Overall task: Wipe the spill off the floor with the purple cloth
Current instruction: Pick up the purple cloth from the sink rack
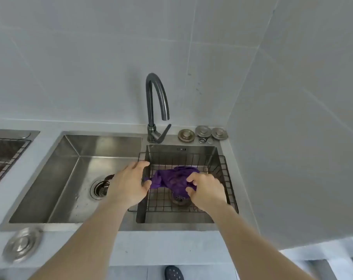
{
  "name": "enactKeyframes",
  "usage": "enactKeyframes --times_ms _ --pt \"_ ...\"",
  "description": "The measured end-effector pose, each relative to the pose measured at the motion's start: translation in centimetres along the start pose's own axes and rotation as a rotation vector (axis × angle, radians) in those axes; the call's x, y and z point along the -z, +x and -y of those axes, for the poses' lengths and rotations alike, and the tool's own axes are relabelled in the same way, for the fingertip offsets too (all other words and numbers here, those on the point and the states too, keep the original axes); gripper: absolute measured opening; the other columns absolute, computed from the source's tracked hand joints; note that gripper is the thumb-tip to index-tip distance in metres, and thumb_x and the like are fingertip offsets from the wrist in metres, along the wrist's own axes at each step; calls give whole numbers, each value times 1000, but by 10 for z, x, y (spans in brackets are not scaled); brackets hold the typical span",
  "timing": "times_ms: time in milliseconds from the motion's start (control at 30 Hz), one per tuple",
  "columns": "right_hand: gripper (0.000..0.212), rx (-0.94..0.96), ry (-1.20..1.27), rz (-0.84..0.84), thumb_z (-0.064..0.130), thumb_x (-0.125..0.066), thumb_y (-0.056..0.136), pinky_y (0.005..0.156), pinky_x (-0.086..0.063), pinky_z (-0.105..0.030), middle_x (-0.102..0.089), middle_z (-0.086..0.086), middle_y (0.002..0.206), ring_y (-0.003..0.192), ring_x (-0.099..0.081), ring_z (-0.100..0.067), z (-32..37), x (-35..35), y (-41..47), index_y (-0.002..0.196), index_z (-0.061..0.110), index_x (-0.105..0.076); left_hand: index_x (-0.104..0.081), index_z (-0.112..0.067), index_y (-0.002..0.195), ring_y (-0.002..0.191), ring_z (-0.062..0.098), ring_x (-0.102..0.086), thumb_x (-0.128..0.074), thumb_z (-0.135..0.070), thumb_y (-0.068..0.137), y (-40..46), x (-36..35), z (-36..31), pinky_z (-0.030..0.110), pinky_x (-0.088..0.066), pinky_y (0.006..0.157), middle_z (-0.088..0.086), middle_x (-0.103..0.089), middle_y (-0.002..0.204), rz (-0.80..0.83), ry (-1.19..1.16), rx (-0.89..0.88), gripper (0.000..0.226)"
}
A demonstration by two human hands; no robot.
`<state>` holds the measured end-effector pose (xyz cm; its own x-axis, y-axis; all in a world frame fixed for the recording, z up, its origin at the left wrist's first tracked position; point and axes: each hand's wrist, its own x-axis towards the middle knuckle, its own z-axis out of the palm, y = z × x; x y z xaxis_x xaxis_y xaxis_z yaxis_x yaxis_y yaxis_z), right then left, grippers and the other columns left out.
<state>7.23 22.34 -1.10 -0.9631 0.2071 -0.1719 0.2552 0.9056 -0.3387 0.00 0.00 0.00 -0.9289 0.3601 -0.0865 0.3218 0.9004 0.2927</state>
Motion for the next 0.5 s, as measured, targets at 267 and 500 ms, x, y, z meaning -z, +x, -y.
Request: enactKeyframes --times_ms 267,500 --pt "37 43 -24 261 34 -72 91 86 -54 -38 -67 -1 119 112 -64 -26 -26 -88 107 125 26 -61 -50 -32 140 128 21 -52 -66 -33 92 112 -86 6 35 -40 105 -5 -57 137 220 18 33 51" --pt "44 58 -82 301 31 -72 90 98 -51 -42 -54 0 129 122 -47 -27 -37 -123 121 130 25 -55 -43 -36 146 138 20 -44 -66 -35 89 145 -128 11 36 -22 121 -9 -53 143 309 200 -16 62"
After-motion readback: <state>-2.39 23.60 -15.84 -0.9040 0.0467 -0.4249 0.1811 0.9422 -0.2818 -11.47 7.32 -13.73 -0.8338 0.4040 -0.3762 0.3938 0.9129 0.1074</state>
